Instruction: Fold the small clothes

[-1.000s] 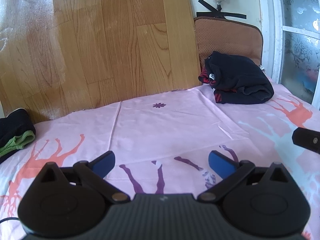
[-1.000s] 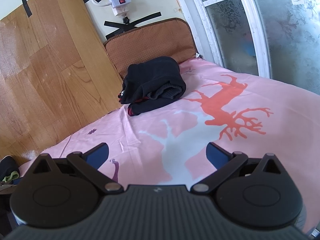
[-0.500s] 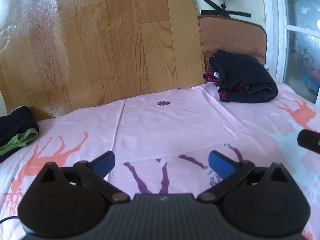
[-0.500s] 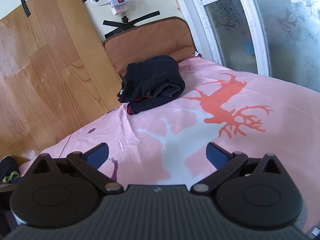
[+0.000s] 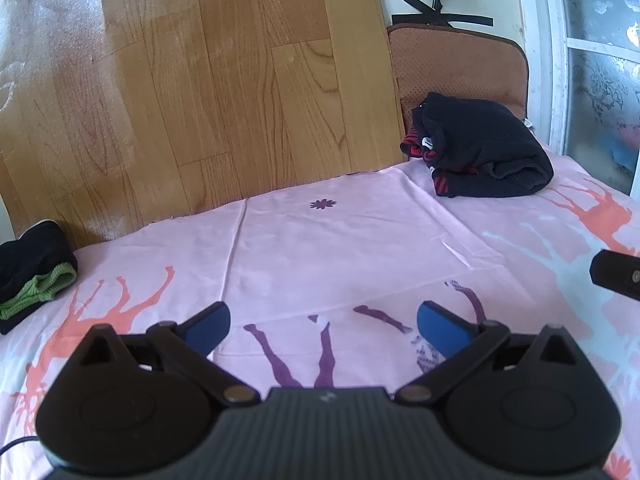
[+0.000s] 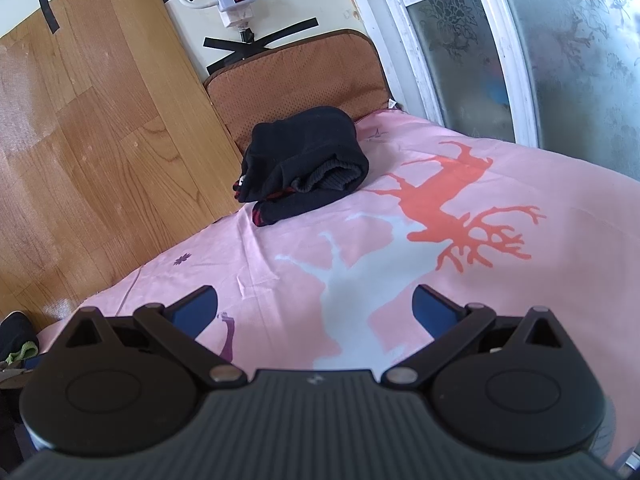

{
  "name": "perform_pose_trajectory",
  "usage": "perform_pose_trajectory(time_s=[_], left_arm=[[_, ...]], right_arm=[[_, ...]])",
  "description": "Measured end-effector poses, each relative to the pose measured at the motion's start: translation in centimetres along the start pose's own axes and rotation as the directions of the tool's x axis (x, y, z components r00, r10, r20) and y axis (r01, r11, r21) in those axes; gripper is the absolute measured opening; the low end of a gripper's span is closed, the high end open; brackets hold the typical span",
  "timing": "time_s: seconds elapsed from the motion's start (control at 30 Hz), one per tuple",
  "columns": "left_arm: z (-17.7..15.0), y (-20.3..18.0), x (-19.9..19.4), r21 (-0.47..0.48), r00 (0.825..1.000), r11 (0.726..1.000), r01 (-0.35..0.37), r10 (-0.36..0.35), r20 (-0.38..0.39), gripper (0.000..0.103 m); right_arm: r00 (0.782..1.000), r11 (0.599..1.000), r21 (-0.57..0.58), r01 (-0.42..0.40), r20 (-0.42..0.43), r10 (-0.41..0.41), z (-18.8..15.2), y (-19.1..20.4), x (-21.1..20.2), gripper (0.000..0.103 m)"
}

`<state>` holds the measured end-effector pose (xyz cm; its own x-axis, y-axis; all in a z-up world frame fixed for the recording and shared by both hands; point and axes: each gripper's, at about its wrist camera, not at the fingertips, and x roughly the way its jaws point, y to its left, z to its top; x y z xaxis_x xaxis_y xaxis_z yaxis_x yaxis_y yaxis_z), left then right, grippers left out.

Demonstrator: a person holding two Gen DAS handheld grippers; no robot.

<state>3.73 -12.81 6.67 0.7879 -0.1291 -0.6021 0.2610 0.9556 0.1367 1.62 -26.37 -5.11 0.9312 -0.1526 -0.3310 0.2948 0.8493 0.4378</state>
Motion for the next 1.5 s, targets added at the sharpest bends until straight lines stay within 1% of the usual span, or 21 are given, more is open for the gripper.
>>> perform_pose_trajectory(time_s=[1.5], left_arm=[[-0.18, -0.07, 0.05, 0.018, 1.000, 1.000, -0.009, 0.009, -0.001, 0.103]], right_arm=[[1.000, 1.000, 0.010, 0.001, -0.006, -0.001, -0.04, -0.30, 0.13, 0.103]])
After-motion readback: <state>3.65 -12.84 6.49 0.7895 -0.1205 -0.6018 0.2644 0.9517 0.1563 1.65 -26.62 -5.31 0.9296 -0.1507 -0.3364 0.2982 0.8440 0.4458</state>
